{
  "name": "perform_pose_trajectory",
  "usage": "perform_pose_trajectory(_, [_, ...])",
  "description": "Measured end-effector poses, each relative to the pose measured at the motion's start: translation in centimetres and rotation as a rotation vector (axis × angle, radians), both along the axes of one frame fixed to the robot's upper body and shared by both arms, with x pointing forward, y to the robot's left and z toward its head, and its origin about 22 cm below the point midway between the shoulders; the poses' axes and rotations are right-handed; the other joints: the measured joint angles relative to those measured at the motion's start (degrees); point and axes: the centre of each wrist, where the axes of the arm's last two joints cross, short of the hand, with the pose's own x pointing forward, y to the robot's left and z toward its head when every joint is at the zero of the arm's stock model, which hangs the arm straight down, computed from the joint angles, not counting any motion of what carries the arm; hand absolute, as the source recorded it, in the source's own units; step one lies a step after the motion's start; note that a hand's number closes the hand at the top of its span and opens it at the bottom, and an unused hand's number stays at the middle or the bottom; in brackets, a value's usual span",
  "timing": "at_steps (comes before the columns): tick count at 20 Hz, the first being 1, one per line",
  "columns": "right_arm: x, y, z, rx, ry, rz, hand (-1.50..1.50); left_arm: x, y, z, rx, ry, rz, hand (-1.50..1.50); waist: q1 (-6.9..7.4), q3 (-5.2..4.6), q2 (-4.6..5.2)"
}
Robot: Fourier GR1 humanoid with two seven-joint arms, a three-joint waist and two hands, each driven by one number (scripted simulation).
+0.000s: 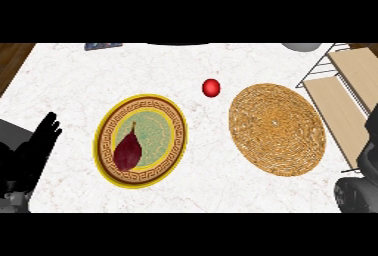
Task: Pick the lemon from the placemat and place it in the tiered shelf
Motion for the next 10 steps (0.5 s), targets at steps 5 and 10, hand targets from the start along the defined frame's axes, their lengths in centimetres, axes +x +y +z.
perform_pose_trajectory(5, [-0.2,-3.2,-1.6,0.050,-0.016,-0.032,1.50,-0.1,0.3,0.2,0.001,-0.004,-0.004,0.00,0.04,0.02,0.04])
perform_pose_trajectory(10, [-0.8,-6.0,-3.2,0.087,-0.051,-0.095,-1.50,-0.3,-0.3,-0.3,-0.004,-0.002,-0.001,0.00,0.02,0.04,0.08])
